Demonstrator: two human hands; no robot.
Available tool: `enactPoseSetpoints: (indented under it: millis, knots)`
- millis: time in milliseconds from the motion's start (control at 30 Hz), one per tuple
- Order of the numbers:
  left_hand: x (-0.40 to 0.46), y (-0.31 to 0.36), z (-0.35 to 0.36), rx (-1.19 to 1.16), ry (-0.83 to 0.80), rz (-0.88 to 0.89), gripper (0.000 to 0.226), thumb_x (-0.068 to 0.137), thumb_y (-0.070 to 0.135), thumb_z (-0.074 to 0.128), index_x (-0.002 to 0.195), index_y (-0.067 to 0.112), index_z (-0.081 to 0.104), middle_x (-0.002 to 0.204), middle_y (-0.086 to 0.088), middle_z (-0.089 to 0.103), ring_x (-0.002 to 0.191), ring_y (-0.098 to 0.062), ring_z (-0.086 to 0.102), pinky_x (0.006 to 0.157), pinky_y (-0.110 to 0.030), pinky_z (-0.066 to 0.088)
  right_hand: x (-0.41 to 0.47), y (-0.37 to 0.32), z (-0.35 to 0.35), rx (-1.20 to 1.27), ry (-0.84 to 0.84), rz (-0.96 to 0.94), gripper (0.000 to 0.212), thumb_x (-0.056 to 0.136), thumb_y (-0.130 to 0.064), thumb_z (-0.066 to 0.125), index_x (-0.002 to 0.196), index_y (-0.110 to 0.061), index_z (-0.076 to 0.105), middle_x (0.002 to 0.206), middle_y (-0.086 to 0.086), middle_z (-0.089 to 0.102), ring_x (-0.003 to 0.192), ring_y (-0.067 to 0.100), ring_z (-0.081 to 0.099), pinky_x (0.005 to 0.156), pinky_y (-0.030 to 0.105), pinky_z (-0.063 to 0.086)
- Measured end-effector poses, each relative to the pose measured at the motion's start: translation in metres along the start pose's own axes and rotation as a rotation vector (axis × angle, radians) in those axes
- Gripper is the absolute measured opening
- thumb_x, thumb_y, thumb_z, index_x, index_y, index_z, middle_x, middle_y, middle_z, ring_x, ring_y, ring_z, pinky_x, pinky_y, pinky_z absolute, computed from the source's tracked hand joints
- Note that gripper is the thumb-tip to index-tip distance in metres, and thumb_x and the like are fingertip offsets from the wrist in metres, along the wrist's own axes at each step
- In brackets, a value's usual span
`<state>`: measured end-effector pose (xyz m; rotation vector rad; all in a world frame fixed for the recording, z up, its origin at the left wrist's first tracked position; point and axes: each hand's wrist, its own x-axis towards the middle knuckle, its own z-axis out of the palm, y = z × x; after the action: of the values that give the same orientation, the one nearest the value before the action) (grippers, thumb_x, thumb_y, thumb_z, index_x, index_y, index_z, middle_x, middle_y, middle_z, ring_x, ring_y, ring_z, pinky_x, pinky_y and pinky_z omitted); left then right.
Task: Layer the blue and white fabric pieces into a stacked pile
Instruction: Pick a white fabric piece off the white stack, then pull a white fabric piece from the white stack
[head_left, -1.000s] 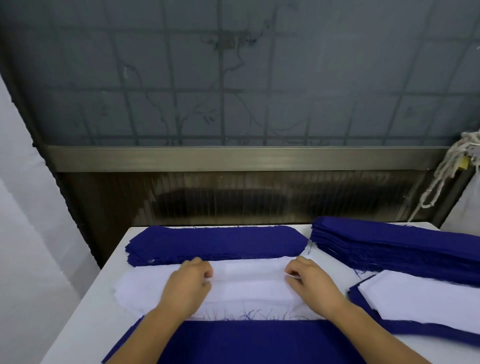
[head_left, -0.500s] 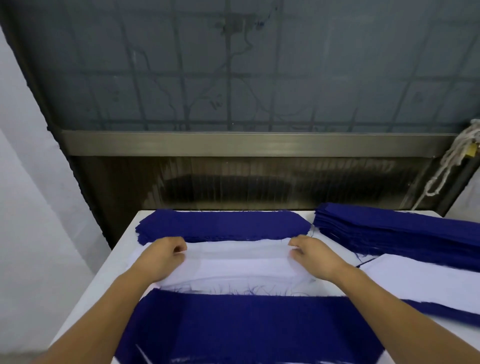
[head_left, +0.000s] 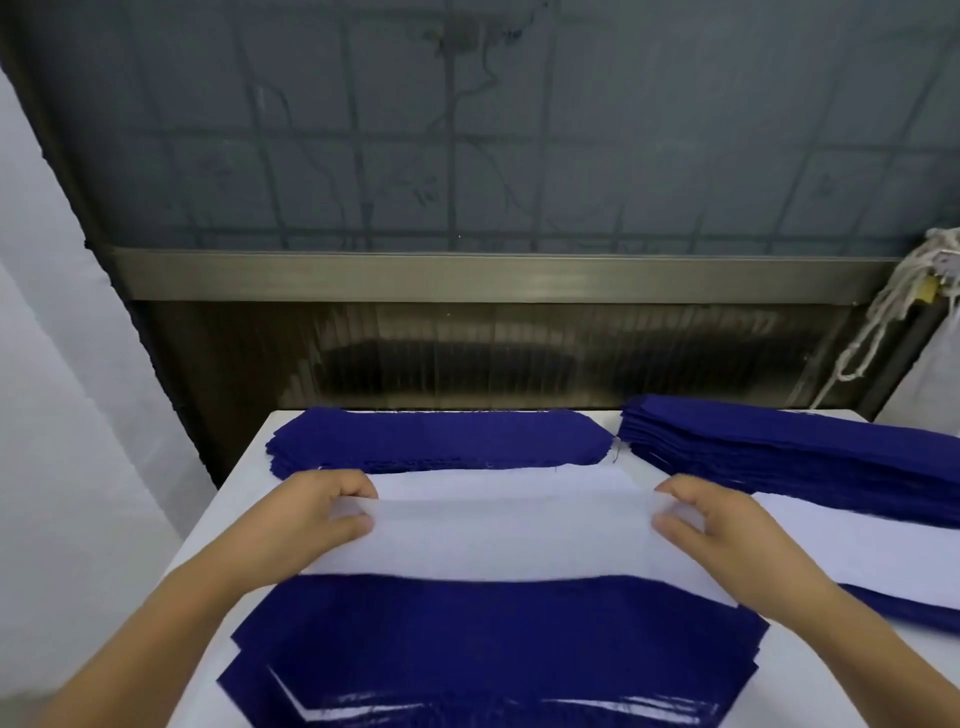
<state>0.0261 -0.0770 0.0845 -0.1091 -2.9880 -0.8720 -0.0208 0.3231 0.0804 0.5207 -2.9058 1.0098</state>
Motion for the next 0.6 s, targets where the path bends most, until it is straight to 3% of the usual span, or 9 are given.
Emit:
enactPoseSetpoints:
  millis: [100, 167, 267, 333, 400, 500, 600]
  knots:
    - [-0.012, 0.004, 0.003, -0.029, 0.21, 0.113, 0.02, 0.086, 0.025, 0.069, 0.084, 0.043, 0.06, 0.09, 0.024, 0.061, 0.093, -0.001, 0.058, 0.072, -0.006, 0.042, -0.011, 0.001, 0.0, -0.137, 0.214, -0.196, 0.009, 0.093, -0.04, 0.051, 0.089, -0.048, 0.049, 0.093, -0.028, 0.055, 0.096, -0.006, 0.052, 0.069, 0.009, 0.041]
    - [-0.027, -0.001, 0.007, 0.026, 0.249, 0.215, 0.024, 0.082, 0.019, 0.074, 0.08, 0.04, 0.063, 0.087, 0.026, 0.06, 0.094, 0.003, 0.056, 0.072, -0.005, 0.044, -0.025, 0.013, 0.006, -0.202, 0.245, -0.343, 0.015, 0.098, -0.027, 0.051, 0.091, -0.039, 0.055, 0.096, -0.026, 0.054, 0.093, -0.002, 0.052, 0.077, 0.014, 0.041]
    - [-0.05, -0.008, 0.028, 0.109, 0.105, 0.373, 0.038, 0.067, 0.004, 0.084, 0.074, 0.036, 0.065, 0.083, 0.026, 0.06, 0.082, 0.004, 0.057, 0.07, -0.012, 0.046, -0.047, 0.039, 0.028, -0.278, 0.24, -0.518, 0.018, 0.092, -0.018, 0.051, 0.085, -0.021, 0.068, 0.097, -0.022, 0.059, 0.095, 0.001, 0.051, 0.085, 0.018, 0.039]
    - [-0.061, -0.009, 0.048, 0.211, 0.032, 0.443, 0.046, 0.048, 0.001, 0.091, 0.069, 0.034, 0.067, 0.078, 0.027, 0.061, 0.073, 0.009, 0.055, 0.067, -0.012, 0.048, -0.058, 0.051, 0.043, -0.34, 0.212, -0.573, 0.032, 0.093, -0.019, 0.042, 0.079, -0.019, 0.071, 0.093, -0.017, 0.064, 0.093, 0.004, 0.05, 0.083, 0.021, 0.041]
    - [-0.067, -0.011, 0.06, 0.199, 0.003, 0.406, 0.05, 0.044, 0.004, 0.094, 0.07, 0.037, 0.067, 0.077, 0.028, 0.06, 0.072, 0.012, 0.054, 0.068, -0.006, 0.045, -0.063, 0.057, 0.049, -0.331, 0.19, -0.552, 0.035, 0.092, -0.015, 0.039, 0.078, -0.021, 0.071, 0.093, -0.018, 0.063, 0.093, 0.002, 0.049, 0.08, 0.023, 0.043]
    - [-0.069, -0.02, 0.059, 0.19, -0.032, 0.361, 0.042, 0.057, 0.018, 0.092, 0.075, 0.045, 0.066, 0.08, 0.032, 0.06, 0.078, 0.015, 0.054, 0.074, -0.003, 0.043, -0.065, 0.057, 0.047, -0.296, 0.159, -0.525, 0.044, 0.1, -0.024, 0.032, 0.081, -0.023, 0.072, 0.096, -0.019, 0.064, 0.096, 0.001, 0.05, 0.083, 0.022, 0.044]
    - [-0.07, -0.017, 0.053, 0.132, -0.113, 0.266, 0.01, 0.079, 0.061, 0.063, 0.087, 0.056, 0.058, 0.102, 0.037, 0.054, 0.103, 0.017, 0.045, 0.09, -0.004, 0.033, -0.067, 0.052, 0.039, -0.291, 0.077, -0.487, 0.012, 0.083, -0.028, 0.062, 0.088, -0.028, 0.074, 0.1, -0.021, 0.064, 0.099, -0.004, 0.052, 0.088, 0.019, 0.042]
